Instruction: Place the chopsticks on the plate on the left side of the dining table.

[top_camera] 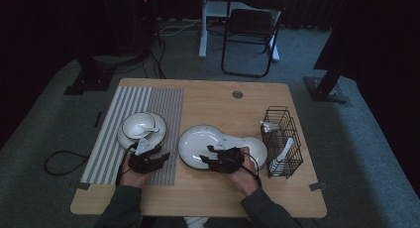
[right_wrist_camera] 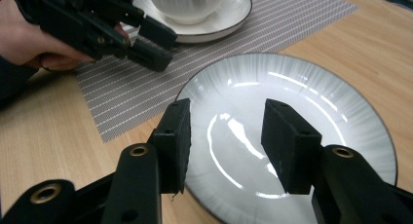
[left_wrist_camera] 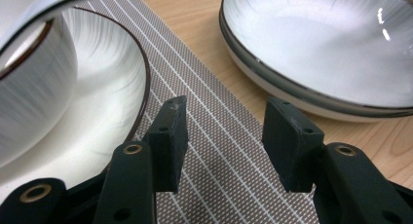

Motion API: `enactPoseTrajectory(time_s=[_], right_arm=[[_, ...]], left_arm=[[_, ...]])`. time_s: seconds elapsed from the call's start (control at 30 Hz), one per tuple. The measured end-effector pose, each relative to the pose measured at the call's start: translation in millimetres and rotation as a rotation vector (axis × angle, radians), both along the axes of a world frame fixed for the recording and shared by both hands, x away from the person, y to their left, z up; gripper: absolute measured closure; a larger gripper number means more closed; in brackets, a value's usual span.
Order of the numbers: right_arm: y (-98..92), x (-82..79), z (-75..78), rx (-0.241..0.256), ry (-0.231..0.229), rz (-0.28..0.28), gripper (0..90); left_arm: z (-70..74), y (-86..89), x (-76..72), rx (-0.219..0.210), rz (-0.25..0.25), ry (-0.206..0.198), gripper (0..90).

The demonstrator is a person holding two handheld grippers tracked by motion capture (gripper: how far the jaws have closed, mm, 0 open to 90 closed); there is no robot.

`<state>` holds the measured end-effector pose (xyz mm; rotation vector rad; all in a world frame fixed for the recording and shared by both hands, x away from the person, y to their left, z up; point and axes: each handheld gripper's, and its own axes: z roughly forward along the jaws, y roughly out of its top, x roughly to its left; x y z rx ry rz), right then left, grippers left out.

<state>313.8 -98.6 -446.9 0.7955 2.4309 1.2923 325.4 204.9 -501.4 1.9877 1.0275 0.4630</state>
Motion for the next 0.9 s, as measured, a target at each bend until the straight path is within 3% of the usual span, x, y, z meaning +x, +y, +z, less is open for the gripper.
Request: enactPoseTrajectory(time_s=[0.63, 0.9], right_arm=[[-16.4, -22.0, -19.7, -0.005, 0.009, -0.049, 53.1], [-18.6, -31.2, -29.1, -0.046, -0.003, -0.04, 52.9]], left_arm=[[24.9, -16.6, 11.1, -0.004, -0.04, -0.034, 53.3], [33.3, -28.2, 16.1, 0.006, -0.066, -0.041, 53.2]])
